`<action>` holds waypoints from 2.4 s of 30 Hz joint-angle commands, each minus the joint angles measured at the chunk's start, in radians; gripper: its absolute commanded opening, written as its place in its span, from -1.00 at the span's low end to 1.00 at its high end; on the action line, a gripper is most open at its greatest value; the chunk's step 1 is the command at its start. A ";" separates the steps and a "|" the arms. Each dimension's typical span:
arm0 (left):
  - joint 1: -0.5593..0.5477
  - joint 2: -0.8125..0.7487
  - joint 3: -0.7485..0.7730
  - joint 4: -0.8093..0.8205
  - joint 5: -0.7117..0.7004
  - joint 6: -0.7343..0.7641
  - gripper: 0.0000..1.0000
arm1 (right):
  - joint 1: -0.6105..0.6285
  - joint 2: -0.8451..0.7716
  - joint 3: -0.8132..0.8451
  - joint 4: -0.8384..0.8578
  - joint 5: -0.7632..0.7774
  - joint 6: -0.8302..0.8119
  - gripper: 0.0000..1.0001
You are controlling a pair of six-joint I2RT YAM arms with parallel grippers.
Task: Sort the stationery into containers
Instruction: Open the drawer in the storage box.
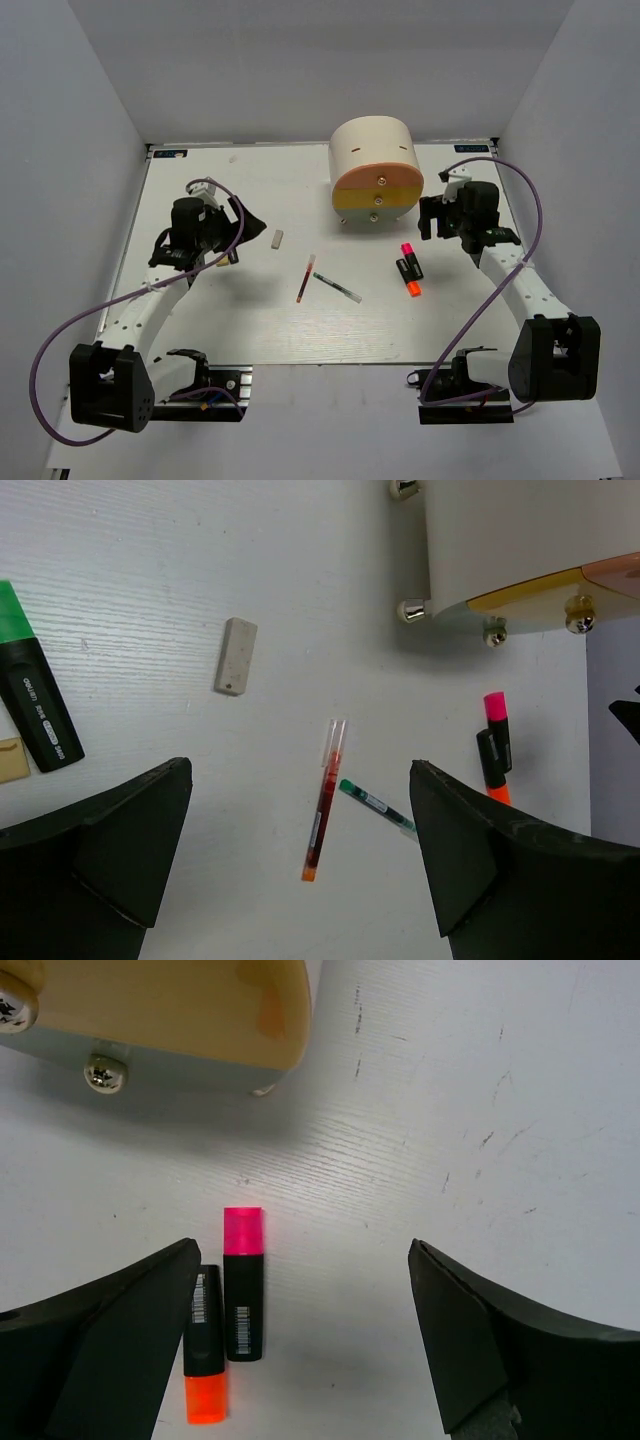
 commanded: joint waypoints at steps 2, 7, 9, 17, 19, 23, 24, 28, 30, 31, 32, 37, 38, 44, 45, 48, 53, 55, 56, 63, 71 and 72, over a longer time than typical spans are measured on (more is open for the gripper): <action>-0.002 -0.036 -0.012 0.023 0.034 -0.015 0.99 | -0.003 -0.001 0.058 -0.026 -0.063 -0.035 0.81; -0.002 -0.036 -0.021 0.013 0.025 -0.024 0.99 | -0.001 0.031 0.117 -0.205 -0.242 -0.237 0.81; -0.002 -0.036 -0.030 0.013 0.025 -0.024 0.99 | -0.001 0.056 0.131 -0.226 -0.247 -0.259 0.81; -0.002 -0.045 -0.049 0.004 0.016 -0.033 0.12 | -0.003 0.067 0.166 -0.269 -0.207 -0.291 0.81; -0.002 -0.045 -0.058 -0.005 0.006 -0.042 -0.25 | -0.003 0.074 0.173 -0.282 -0.248 -0.300 0.81; -0.002 -0.045 -0.067 -0.045 -0.030 -0.065 0.03 | -0.007 0.076 0.165 -0.281 -0.327 -0.262 0.52; -0.002 -0.045 -0.067 -0.059 -0.031 -0.065 0.25 | -0.006 0.080 0.182 -0.302 -0.397 -0.274 0.23; -0.002 -0.045 -0.058 -0.080 -0.063 -0.075 0.75 | -0.001 0.068 0.199 -0.264 -0.569 -0.150 -0.52; -0.002 -0.045 -0.058 -0.080 -0.072 -0.075 0.81 | 0.002 0.064 0.196 -0.221 -0.635 -0.054 -0.26; -0.002 -0.045 -0.058 -0.080 -0.081 -0.075 0.82 | 0.002 0.050 0.184 -0.174 -0.666 -0.029 -0.15; -0.002 -0.045 -0.058 -0.080 -0.081 -0.075 0.82 | 0.003 0.044 0.171 -0.133 -0.683 0.000 0.02; -0.002 -0.036 -0.058 -0.071 -0.072 -0.075 0.82 | 0.002 0.062 0.147 0.081 -0.697 0.350 0.23; -0.002 -0.027 -0.058 -0.060 -0.072 -0.075 0.82 | 0.003 0.068 0.145 0.133 -0.692 0.391 0.24; -0.002 -0.007 -0.049 -0.060 -0.061 -0.075 0.84 | 0.020 0.168 0.157 0.314 -0.635 0.712 0.24; -0.002 -0.007 -0.049 -0.060 -0.061 -0.075 0.84 | 0.023 0.186 0.168 0.328 -0.628 0.744 0.24; -0.002 -0.007 -0.049 -0.051 -0.061 -0.075 0.84 | 0.036 0.235 0.192 0.357 -0.582 0.815 0.24; -0.002 0.002 -0.049 -0.042 -0.052 -0.075 0.84 | 0.048 0.307 0.258 0.399 -0.537 0.875 0.24; -0.002 0.002 -0.049 -0.051 -0.052 -0.075 0.84 | 0.052 0.332 0.280 0.405 -0.522 0.893 0.24; -0.002 0.002 -0.049 -0.051 -0.052 -0.075 0.84 | 0.054 0.334 0.294 0.405 -0.520 0.898 0.20; -0.002 0.002 -0.058 -0.051 -0.061 -0.075 0.84 | 0.057 0.355 0.297 0.423 -0.453 0.994 0.07; -0.002 0.044 -0.058 -0.013 -0.043 -0.084 0.84 | 0.063 0.360 0.274 0.438 -0.428 1.020 -0.29; -0.002 0.053 -0.058 -0.002 -0.032 -0.084 0.84 | 0.062 0.357 0.271 0.438 -0.430 1.016 -0.40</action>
